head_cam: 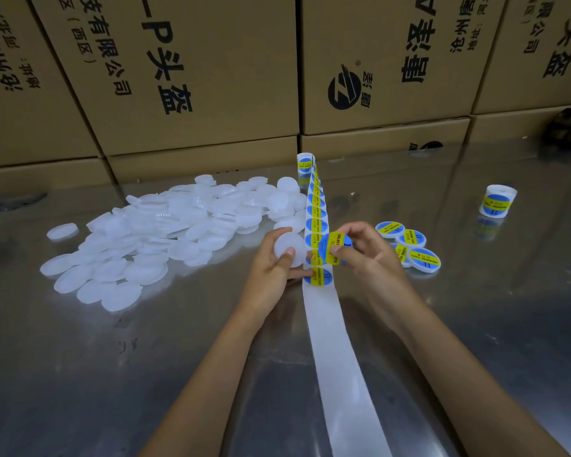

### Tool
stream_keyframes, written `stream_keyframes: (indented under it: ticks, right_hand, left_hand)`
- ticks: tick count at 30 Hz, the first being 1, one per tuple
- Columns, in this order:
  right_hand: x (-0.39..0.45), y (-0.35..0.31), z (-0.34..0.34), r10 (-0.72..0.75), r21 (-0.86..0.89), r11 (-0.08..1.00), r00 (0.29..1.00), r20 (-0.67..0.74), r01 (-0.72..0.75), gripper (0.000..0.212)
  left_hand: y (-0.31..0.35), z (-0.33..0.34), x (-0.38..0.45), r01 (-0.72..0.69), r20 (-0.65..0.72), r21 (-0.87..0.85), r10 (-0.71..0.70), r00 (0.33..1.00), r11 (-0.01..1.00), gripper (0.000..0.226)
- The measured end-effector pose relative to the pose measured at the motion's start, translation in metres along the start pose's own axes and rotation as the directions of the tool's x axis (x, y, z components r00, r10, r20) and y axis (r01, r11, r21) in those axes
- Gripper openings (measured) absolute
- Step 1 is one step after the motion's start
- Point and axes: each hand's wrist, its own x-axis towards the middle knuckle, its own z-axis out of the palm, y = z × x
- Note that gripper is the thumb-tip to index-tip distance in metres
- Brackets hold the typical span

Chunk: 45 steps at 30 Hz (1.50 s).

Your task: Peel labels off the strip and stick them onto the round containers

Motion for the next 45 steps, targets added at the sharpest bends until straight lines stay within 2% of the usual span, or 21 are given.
stream_keyframes:
  ticks: [3,6,12,20,32,39,42,44,45]
  right_hand:
    - [0.000,0.000,0.006,-0.005,-0.054,0.999,1.000,-0.013,0.005,0.021]
    - [-0.001,-0.001,0.010,-0.042,-0.116,0.992,0.999,-0.015,0.040,0.022]
    - [-0.003,-0.001,0.014,-0.103,-0.188,0.977,0.995,0.011,0.103,0.032]
    - [-0.004,0.001,0.016,-0.127,-0.243,0.962,0.992,0.006,0.124,0.031]
    - [-0.004,0.004,0.017,-0.153,-0.318,0.937,0.988,0.002,0.146,0.027]
    - [-0.005,0.011,0.017,-0.213,-0.455,0.871,0.977,-0.009,0.186,0.027]
    - [-0.005,0.011,0.015,-0.258,-0.526,0.827,0.965,-0.043,0.198,0.041]
    - [-0.004,0.011,0.013,-0.208,-0.503,0.854,0.974,-0.093,0.135,0.057]
    - [-0.004,0.011,0.013,-0.188,-0.502,0.858,0.976,-0.109,0.109,0.057]
  left_hand:
    - [0.009,-0.001,-0.004,-0.016,-0.056,-0.106,0.010,0.998,0.994,0.036]
    - [0.016,0.004,-0.009,0.040,0.025,-0.293,-0.034,0.999,0.955,0.039]
    - [0.021,0.017,-0.016,0.207,0.156,-0.447,-0.152,0.976,0.870,0.034]
    - [0.019,0.020,-0.018,0.274,0.180,-0.507,-0.210,0.961,0.817,0.037]
    - [0.017,0.024,-0.017,0.292,0.162,-0.498,-0.243,0.956,0.817,0.038]
    - [0.017,0.024,-0.018,0.273,0.149,-0.506,-0.229,0.962,0.818,0.038]
    - [0.018,0.021,-0.019,0.267,0.169,-0.552,-0.208,0.963,0.790,0.037]
    - [0.018,0.019,-0.019,0.273,0.193,-0.612,-0.196,0.962,0.742,0.035]
    - [0.018,0.018,-0.019,0.275,0.202,-0.632,-0.189,0.961,0.724,0.033]
